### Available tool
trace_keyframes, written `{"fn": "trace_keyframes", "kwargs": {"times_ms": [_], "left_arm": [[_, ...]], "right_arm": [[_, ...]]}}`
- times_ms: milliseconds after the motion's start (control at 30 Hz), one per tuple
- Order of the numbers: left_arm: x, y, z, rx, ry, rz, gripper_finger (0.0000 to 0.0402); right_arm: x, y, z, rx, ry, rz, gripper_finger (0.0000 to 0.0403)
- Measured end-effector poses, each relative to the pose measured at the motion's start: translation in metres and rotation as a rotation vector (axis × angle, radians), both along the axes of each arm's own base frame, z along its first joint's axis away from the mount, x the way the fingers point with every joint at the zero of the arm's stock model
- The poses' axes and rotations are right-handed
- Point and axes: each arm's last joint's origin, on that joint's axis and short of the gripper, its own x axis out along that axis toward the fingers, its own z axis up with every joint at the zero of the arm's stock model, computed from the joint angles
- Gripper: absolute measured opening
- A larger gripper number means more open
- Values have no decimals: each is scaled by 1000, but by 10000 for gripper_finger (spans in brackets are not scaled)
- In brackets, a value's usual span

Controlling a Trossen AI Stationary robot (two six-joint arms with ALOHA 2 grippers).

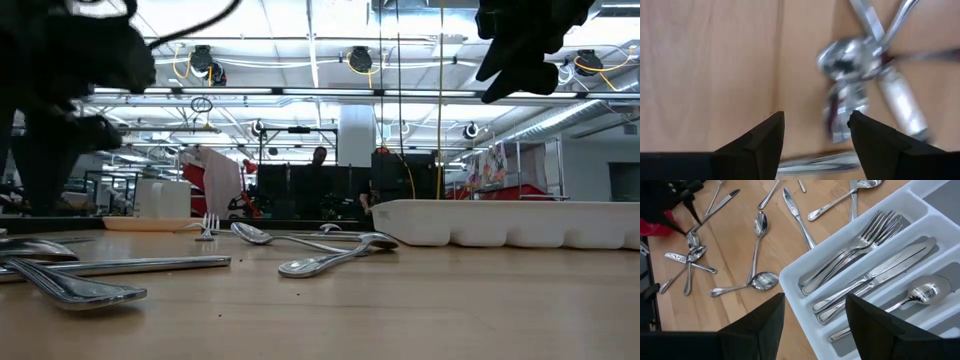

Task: Sort silverware
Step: Put the silver spoon into the white silverware tray

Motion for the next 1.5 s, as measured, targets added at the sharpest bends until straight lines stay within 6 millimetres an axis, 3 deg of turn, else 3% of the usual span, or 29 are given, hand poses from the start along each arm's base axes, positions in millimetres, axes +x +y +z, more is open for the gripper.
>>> {"fn": "trace_keyframes", "kwargs": {"times_ms": [300,533,733,1500], "left_arm": [[-11,-5,10,-146,135,411,227],[-14,-10,10,-178,156,569,227],[-24,-5,-11,-196,206,708,227],[-19,-10,-19,-369,154,689,226]], "right_arm": [[0,0,0,-24,5,25,201],[0,0,0,-28,6,29,201],[0,0,0,-28,5,29,201],[0,0,0,-4,1,0,201]]}}
